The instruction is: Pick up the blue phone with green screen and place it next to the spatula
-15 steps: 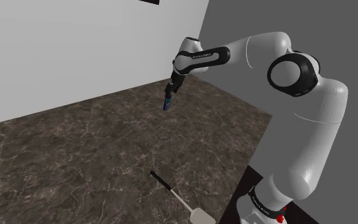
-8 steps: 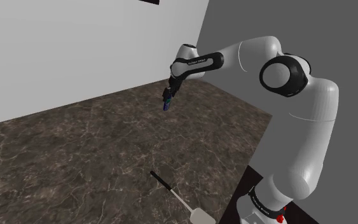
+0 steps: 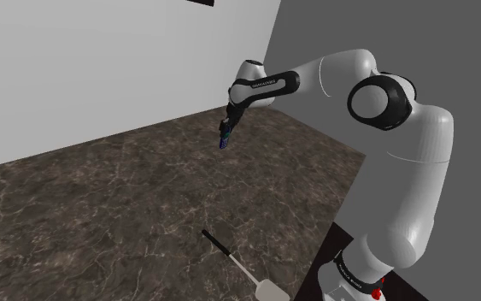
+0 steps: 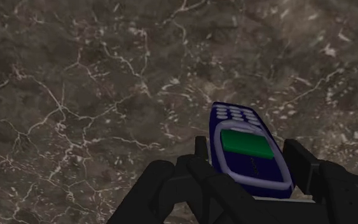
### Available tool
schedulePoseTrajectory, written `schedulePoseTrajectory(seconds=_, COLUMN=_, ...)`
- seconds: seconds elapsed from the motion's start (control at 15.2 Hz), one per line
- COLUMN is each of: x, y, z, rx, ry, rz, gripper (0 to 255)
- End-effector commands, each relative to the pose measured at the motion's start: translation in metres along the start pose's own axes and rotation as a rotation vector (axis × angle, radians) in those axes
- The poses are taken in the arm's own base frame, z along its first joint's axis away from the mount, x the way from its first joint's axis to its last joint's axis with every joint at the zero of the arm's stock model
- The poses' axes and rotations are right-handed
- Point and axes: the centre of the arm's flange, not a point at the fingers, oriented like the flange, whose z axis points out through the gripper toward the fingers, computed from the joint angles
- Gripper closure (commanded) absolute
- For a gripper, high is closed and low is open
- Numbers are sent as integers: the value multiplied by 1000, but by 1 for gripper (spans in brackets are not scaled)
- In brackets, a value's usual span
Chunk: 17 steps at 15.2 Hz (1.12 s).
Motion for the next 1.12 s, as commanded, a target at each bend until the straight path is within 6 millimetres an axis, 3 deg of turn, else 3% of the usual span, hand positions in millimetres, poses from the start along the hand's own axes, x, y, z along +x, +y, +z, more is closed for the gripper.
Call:
schedulePoseTrajectory(seconds=0.0, x=0, y=0, z=0, rx=0, ry=0, rz=0, gripper=255)
schedulePoseTrajectory(seconds=0.53, x=0, y=0, z=0, rx=0, ry=0, rz=0, gripper=255)
schedulePoseTrajectory(seconds=1.06, x=6, y=1, z=-42, rx=0, ry=0, rz=0, gripper=255)
